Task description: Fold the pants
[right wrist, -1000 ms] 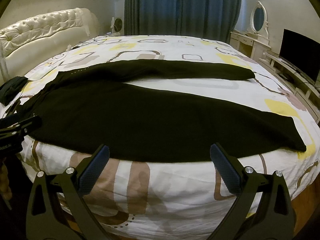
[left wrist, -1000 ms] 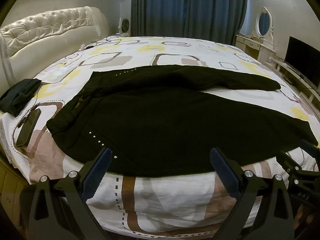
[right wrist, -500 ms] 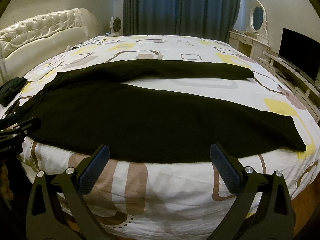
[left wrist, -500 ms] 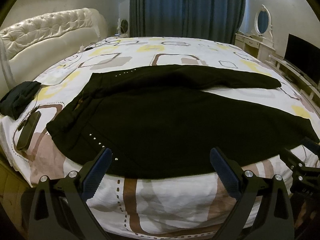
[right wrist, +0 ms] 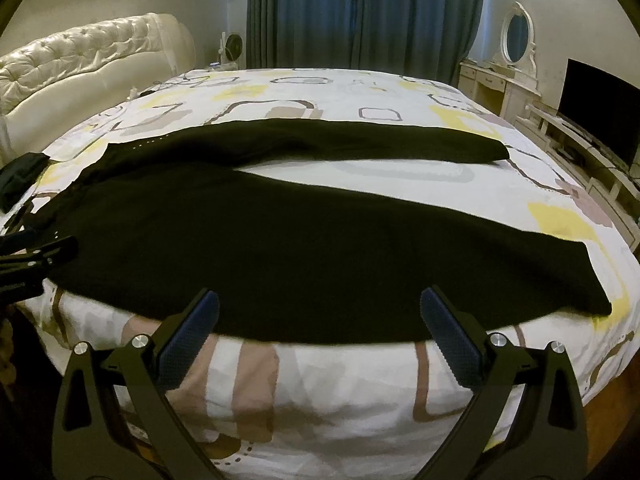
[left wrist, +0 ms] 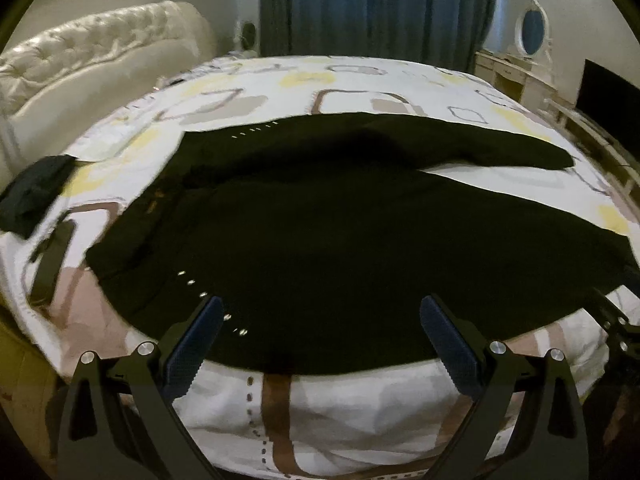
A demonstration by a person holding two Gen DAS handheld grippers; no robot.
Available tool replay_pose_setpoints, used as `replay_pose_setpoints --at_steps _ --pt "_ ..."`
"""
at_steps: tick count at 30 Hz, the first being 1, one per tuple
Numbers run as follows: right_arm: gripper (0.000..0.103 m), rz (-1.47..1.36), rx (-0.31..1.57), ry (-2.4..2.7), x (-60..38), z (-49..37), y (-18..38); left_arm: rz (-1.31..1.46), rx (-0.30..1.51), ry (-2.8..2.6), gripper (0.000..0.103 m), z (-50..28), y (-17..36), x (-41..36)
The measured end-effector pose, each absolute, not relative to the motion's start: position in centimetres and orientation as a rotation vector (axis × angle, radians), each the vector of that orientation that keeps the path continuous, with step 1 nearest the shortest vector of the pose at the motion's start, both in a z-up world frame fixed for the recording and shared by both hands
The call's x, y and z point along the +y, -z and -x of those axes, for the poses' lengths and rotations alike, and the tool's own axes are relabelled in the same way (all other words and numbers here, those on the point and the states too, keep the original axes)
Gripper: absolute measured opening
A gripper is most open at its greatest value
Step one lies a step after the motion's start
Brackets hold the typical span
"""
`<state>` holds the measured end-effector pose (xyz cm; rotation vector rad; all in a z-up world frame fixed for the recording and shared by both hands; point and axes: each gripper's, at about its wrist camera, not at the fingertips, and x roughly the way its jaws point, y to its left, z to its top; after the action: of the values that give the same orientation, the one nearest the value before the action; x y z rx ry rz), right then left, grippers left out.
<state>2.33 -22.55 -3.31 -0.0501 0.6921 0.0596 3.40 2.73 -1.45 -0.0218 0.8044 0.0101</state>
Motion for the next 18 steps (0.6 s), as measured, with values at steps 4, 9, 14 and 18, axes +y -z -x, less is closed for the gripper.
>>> replay_pose_setpoints --at_steps 4,9,14,18 --pt "0.101 0.052 0.692 -0.067 -22.9 -3.9 2.8 0.021 0.812 0.034 0.098 -4.9 1.0 3.2" --pt "0.101 0.081 0.691 -0.075 -22.8 -6.4 1.9 0.030 0.832 0.120 0.098 -8.1 -0.3 5.1" --pt "0.101 0.091 0.691 -0.091 -22.2 -8.5 1.5 0.045 0.845 0.175 0.098 -13.0 -1.4 9.4" --pt "0.101 0.093 0.708 -0.110 -21.3 -10.2 1.6 0.177 0.867 0.230 0.098 -17.6 -1.6 14.6"
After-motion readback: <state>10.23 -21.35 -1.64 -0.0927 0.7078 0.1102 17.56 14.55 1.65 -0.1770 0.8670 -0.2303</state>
